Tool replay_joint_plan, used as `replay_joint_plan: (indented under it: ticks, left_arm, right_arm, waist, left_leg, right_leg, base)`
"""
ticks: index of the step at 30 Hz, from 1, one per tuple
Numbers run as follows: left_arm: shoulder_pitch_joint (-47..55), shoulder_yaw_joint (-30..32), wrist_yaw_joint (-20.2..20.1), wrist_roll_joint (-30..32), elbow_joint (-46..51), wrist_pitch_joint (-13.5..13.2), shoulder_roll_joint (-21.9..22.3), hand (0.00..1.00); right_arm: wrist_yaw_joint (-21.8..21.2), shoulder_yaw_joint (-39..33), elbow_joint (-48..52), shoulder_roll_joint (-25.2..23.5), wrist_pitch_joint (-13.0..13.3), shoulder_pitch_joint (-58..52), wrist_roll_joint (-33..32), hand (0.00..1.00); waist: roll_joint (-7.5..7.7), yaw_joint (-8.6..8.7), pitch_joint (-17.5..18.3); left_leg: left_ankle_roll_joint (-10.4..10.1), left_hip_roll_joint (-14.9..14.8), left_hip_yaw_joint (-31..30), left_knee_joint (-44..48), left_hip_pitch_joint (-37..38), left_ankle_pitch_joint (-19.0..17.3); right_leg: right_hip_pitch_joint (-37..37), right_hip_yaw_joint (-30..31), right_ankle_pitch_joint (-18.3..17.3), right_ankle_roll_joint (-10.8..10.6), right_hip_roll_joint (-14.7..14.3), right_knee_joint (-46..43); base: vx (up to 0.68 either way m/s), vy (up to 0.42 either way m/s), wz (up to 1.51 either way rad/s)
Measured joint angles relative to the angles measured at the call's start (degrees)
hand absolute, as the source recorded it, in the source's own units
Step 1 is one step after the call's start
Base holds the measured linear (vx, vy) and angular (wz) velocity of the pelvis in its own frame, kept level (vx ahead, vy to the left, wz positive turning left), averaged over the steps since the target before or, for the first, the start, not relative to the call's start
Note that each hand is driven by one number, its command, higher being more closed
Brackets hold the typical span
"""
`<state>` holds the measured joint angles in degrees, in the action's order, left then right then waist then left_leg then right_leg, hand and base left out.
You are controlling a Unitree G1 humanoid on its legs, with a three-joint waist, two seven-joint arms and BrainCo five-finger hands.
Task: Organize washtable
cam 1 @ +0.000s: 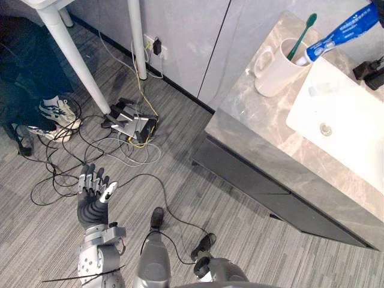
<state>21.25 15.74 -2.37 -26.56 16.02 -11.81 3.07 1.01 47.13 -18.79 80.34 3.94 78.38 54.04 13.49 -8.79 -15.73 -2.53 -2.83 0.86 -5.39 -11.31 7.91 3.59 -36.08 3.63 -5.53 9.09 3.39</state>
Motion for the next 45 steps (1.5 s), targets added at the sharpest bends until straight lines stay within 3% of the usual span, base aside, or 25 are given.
replay_joint_plan:
  ticks: [31,45]
  left_arm:
    - [-0.01,0.03,-0.05,-0.34,0.00,0.00,-0.34,0.00]
    - [-0.04,0.14,-0.05,-0.34,0.02,0.00,-0.32,0.00]
  right_arm:
    - [0.22,-1.81,0.18,-0.05,-0.01,0.01,-0.60,1.00]
    - [0.37,-1.90,2.24,-0.69,0.07,0.01,-1.74,1.00]
  waist:
    - [-2.20,-0.28,-0.64]
    - [-2.17,-0.19,-3.06]
  left_leg:
    - [0.00,0.19,-1.20,0.00,-1.33,0.01]
    - [-0.01,0.17,-1.30,0.00,-1.35,0.01]
  right_leg:
    - [0.63,-1.26,-0.12,0.00,0.06,0.01]
    - [0.62,-1.37,-0.12,0.00,0.06,-0.04]
  base:
    - [0.00,0.001,0.01]
    - [0.00,0.000,0.00]
